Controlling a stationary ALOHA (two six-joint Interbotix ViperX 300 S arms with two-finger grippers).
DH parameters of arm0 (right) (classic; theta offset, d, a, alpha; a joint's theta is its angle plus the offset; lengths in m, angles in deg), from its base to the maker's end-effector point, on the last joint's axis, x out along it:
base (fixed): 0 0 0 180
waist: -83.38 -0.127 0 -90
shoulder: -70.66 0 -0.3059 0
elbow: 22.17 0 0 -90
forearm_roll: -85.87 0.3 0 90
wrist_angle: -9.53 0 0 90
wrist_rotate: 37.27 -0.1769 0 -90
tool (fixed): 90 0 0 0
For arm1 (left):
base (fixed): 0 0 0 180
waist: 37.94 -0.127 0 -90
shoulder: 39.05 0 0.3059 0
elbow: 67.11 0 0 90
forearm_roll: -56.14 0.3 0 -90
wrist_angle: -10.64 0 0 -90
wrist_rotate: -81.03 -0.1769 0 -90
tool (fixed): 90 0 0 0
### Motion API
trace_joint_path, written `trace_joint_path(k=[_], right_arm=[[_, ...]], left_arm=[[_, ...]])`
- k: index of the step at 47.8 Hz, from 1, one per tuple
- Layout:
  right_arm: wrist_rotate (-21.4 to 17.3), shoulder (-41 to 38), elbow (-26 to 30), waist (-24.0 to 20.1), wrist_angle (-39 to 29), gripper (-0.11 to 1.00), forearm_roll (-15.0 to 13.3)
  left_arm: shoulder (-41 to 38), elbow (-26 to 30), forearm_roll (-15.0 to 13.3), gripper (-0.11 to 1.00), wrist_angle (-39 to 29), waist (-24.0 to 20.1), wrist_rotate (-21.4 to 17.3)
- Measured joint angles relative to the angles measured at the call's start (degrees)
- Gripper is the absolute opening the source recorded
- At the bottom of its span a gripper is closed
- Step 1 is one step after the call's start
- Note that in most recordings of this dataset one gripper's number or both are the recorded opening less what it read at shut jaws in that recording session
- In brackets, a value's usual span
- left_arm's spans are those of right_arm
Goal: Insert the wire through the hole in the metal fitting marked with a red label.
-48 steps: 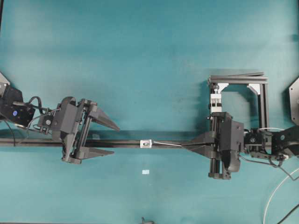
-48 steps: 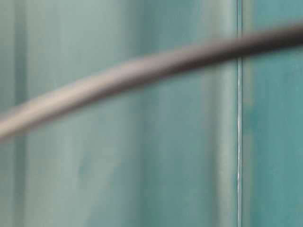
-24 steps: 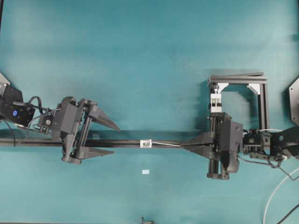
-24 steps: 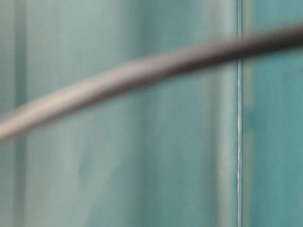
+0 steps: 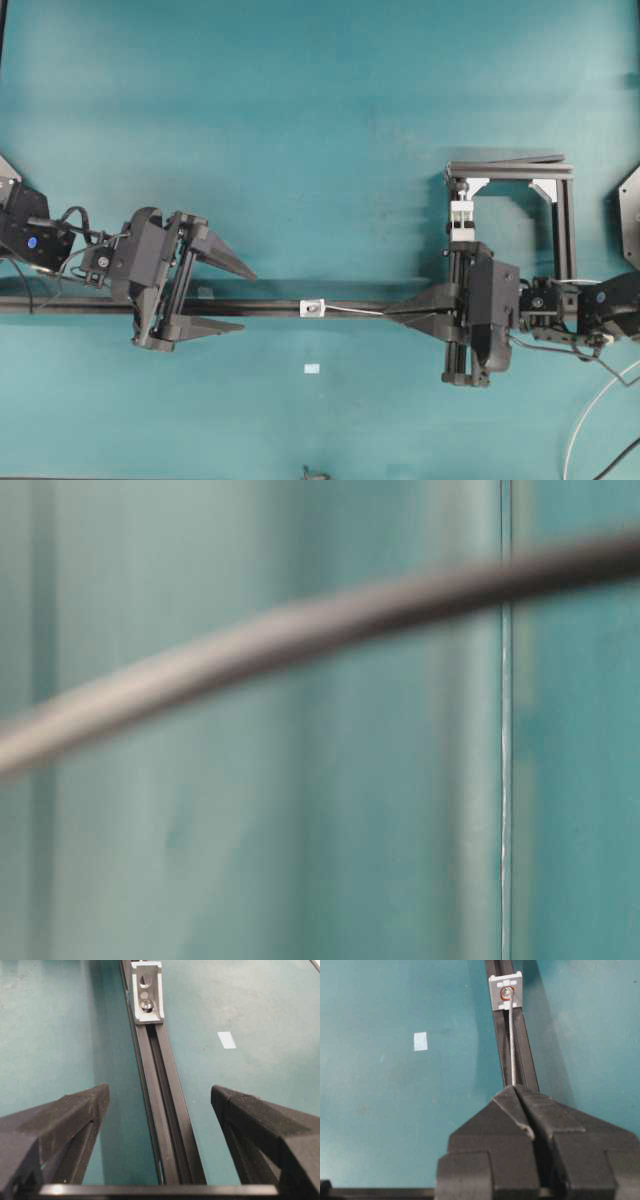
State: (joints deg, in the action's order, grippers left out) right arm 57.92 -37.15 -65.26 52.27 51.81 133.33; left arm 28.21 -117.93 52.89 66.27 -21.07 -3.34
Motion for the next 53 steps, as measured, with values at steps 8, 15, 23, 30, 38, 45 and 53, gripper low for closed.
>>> trace_joint_path(k=[8, 15, 23, 30, 38, 45, 53], right_arm=[[0.09, -0.09, 0.18, 0.00, 0.00, -0.01, 0.00], [0.09, -0.70, 0.44, -0.09, 0.00, -0.01, 0.00], [0.09, -1.41, 0.88, -0.18, 0.00, -0.01, 0.00], [0.09, -1.49, 0.97, -0.09, 0.00, -0.01, 0.00], [0.09, -1.49, 0.97, -0.09, 0.00, -0.01, 0.00], [0.18, -1.58, 0.97, -0.09, 0.00, -0.01, 0.00], [0.18, -1.49, 0.97, -0.18, 0.00, -0.01, 0.00]], left_arm=[[0.00, 0.00, 0.09, 0.64, 0.00, 0.00, 0.00], [0.00, 0.00, 0.00, 0.65, 0.00, 0.00, -0.09], [0.00, 0.00, 0.09, 0.65, 0.00, -0.09, -0.09], [0.00, 0.00, 0.09, 0.65, 0.00, -0.18, -0.09], [0.00, 0.00, 0.00, 0.65, 0.00, -0.18, -0.09], [-0.09, 0.00, 0.00, 0.64, 0.00, -0.18, -0.09], [0.00, 0.00, 0.09, 0.65, 0.00, -0.18, 0.00]])
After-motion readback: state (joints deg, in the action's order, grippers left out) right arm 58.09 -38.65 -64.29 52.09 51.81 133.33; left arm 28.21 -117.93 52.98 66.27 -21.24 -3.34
